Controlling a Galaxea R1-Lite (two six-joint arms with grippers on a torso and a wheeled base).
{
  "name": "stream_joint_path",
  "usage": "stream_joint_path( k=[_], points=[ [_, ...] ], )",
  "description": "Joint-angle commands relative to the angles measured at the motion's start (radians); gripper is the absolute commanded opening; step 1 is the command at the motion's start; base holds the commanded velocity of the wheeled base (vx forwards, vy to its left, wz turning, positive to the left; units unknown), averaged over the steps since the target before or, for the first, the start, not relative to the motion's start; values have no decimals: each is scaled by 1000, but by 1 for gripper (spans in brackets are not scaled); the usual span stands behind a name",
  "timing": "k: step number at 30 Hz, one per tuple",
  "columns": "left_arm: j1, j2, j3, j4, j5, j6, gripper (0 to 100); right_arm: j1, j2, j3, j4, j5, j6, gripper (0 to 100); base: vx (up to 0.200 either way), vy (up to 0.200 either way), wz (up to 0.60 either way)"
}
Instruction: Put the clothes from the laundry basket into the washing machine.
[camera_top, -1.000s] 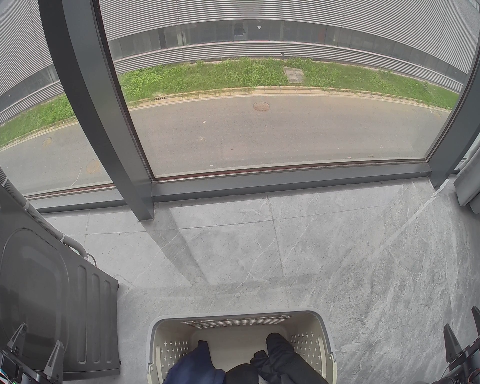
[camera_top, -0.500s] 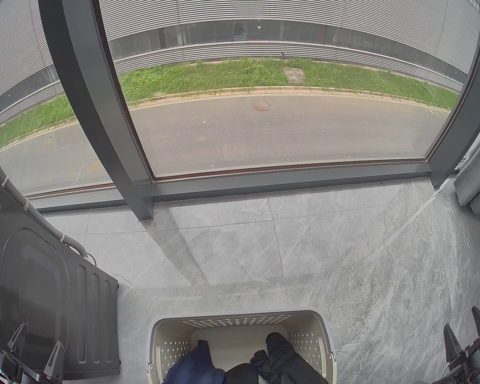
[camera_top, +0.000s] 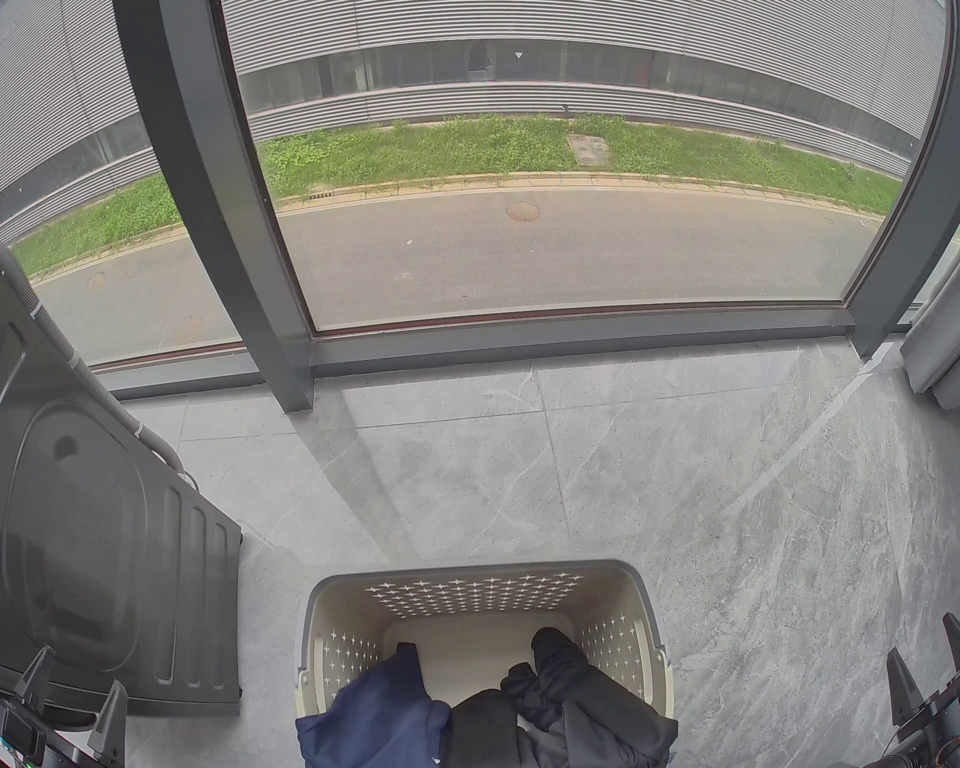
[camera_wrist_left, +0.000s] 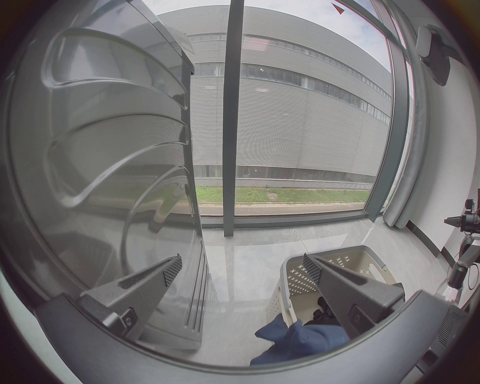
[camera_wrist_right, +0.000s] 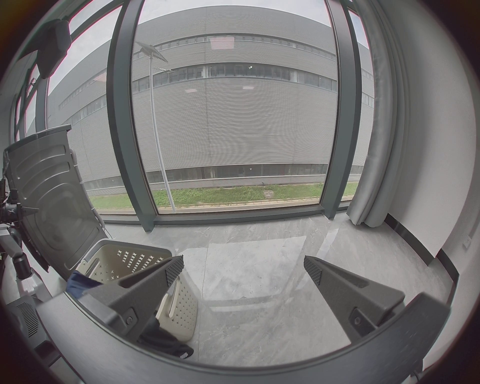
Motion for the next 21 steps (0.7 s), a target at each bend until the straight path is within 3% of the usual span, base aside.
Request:
stream_joint_path(
  k=[1,21],
  points=[
    [0,-15,16,0,0,0,100,-1,-17,18,-1,0,-1,100,-200,0,0],
    [0,-15,16,0,0,1,100,1,-17,18,-1,-1,-1,100,-200,0,0]
  ],
)
